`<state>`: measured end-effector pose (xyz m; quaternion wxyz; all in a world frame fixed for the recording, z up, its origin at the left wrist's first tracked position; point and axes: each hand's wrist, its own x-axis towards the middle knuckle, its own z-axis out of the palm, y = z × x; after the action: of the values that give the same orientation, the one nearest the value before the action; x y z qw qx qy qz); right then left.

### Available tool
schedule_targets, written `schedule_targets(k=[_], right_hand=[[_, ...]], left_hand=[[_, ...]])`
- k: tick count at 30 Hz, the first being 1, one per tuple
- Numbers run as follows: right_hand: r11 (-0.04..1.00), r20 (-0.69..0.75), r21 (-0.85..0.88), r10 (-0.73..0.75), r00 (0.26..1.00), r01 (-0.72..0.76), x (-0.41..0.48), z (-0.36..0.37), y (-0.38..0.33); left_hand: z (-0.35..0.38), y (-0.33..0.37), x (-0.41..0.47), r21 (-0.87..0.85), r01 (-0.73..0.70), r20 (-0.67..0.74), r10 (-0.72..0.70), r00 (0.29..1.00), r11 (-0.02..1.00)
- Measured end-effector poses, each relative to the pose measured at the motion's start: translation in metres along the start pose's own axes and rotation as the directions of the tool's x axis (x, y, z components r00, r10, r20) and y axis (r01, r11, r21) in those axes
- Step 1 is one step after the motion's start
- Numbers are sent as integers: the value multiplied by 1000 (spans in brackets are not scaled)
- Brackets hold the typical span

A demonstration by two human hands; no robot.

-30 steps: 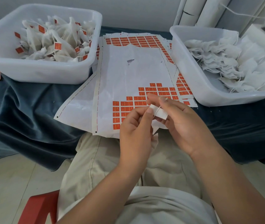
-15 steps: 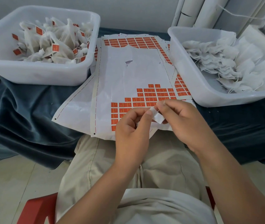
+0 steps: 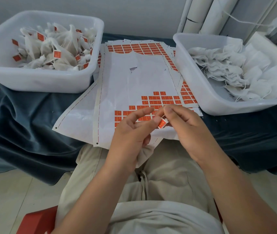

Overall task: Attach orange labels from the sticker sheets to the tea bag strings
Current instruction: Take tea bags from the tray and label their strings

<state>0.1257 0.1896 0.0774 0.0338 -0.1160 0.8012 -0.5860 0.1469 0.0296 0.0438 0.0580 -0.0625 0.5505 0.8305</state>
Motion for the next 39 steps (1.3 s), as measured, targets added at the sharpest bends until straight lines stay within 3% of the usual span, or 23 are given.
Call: schedule_targets(k=[9,12,14,19,23,27,32,36,39], right_hand=[[998,15,-67,-6,1000,7,2,-2,4],[994,76,9,110,991,-111,5,1,5],[989,124,-28,150,981,-148,6,2,4],[976,115,-201,-60,992,82,1,0,5],[986,88,-151,-62,994,74,1,1,8],[994,92,-100,-28,995,37,-1,8,12],[994,72,-90,-56,996,63,-1,14,15],[994,53,-102,-23,998,29,-1,11,17],[995,61,-102,-4,998,10,-1,11,16]], left_hand=[[-3,0,-1,181,-36,99,18,995,983],[-1,-1,-1,193,-76,5,76,997,978],[0,-1,-2,229,-107,-50,122,991,967],[-5,1,0,267,-124,-83,151,985,956],[-9,4,2,285,-65,-52,83,995,956],[-11,8,1,296,-126,14,128,992,947],[-14,13,1,204,-129,-72,147,987,970],[-35,53,15,300,-125,-223,197,955,946],[-55,106,38,330,-205,-271,300,915,922]])
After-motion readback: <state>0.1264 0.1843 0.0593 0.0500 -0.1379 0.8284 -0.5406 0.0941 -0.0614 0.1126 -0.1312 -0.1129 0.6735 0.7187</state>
